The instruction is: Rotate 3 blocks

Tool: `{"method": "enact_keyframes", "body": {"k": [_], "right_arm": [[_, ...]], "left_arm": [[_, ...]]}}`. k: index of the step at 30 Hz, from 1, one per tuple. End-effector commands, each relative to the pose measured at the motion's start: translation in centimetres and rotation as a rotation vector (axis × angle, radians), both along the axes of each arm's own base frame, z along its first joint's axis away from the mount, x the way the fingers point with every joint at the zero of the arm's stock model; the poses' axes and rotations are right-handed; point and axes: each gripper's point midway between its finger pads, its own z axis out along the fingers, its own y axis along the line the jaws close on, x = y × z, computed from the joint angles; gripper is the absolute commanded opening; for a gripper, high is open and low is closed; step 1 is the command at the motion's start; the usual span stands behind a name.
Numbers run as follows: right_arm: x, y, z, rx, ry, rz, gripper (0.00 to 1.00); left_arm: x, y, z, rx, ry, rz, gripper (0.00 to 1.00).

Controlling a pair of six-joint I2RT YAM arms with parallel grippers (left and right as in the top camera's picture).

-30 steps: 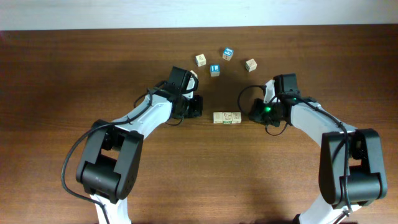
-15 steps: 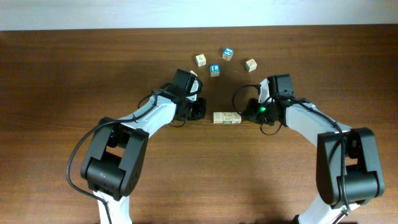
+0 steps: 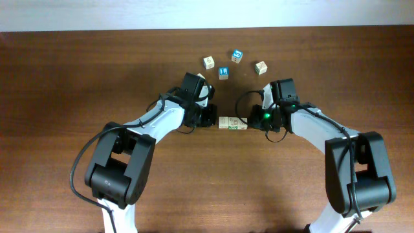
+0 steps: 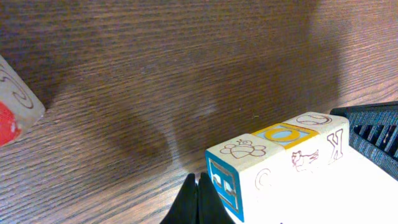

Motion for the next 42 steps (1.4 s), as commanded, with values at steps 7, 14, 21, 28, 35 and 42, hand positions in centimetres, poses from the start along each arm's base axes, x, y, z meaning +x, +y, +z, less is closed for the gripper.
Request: {"method": "enact_keyframes", "body": {"k": [7,14,21,28,35,42], "right_arm": [[-0.4,0.8,-0.4,-0.018,-0.005,0.031,0.05],[-0.4,0.8,-0.5,-0.022,-0.005,0.03,0.05],[-0.3,0.8,-0.5,-0.024,-0.006,0.029,0.05],[-1.0,0.8,-0.7,0.0,0.052,-0.019,0.04],[-1.7,0.8,-0.9,0.021,0.117,-0.081,0.04],[-1.5,1.7,-0.3,0.055,0.073,0.0,0.04]], "left_arm": [[-0.8,-0.5,-0.5,-0.004,0.014,-0.033,0.0],[-0.8,-0.5,-0.5,-0.018,0.056,0.036,0.0],[-1.1,-0.4,-0.7,-0.024,0.107,0.1,0.0],[-1.0,-0.3,-0.7,-0.018,0.105,0.105,0.0],[-1.0,-0.3,-0.7,-0.018,0.104,0.105,0.0],[-1.0,-0.3,-0.7,-0.015,0.103,0.104,0.0]]}}
